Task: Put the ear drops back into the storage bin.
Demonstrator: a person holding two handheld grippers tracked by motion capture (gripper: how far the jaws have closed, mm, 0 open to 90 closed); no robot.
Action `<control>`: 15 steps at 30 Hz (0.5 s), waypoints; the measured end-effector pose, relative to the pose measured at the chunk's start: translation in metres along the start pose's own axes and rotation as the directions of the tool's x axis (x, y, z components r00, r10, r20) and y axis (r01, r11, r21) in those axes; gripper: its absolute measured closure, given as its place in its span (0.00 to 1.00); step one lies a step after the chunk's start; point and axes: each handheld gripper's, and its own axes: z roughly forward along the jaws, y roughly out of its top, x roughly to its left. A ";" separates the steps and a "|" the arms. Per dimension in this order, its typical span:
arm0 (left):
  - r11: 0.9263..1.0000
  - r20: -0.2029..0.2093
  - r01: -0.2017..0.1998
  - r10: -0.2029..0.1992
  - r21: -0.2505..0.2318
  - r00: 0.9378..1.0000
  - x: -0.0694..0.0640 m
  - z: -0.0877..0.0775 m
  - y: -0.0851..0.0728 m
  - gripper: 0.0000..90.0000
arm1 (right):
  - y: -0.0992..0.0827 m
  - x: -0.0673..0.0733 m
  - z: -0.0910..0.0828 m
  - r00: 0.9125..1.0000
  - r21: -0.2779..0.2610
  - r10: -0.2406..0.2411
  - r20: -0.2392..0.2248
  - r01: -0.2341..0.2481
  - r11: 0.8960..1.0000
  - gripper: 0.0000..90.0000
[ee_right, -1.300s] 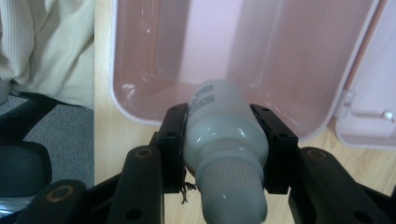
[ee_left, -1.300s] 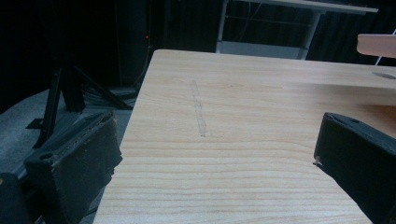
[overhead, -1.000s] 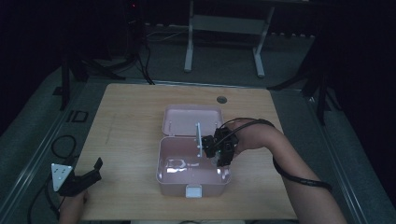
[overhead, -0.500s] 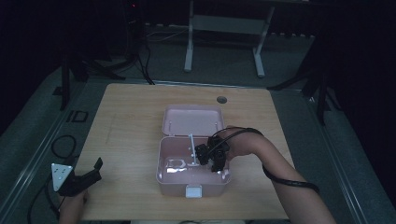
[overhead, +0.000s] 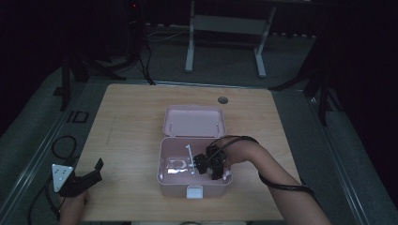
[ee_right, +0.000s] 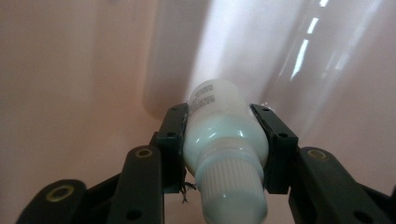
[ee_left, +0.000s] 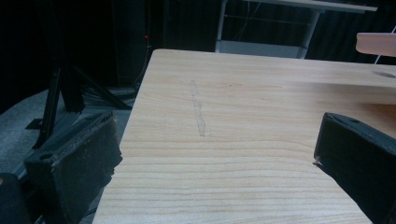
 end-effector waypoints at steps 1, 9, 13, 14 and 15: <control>1.000 0.000 0.000 0.000 0.000 1.000 0.000 0.000 0.000 0.01 | 0.000 0.000 0.002 1.000 0.003 0.001 -0.012 -0.001 1.000 0.66; 1.000 0.000 -0.003 0.003 0.000 1.000 0.000 0.000 0.000 0.01 | 0.001 0.001 0.015 1.000 0.044 0.004 0.007 -0.005 0.999 0.66; 1.000 0.000 -0.002 0.002 0.000 1.000 0.000 0.000 0.000 0.01 | 0.002 0.002 0.021 1.000 0.053 -0.004 0.004 0.004 0.999 0.66; 1.000 0.000 -0.002 0.002 0.000 1.000 0.000 0.000 0.000 0.01 | 0.002 0.002 0.021 1.000 0.053 -0.004 0.004 0.004 0.999 0.66; 1.000 0.000 -0.002 0.002 0.001 1.000 0.000 0.000 0.000 0.01 | 0.002 0.003 0.023 1.000 0.053 -0.007 0.000 0.007 0.999 0.66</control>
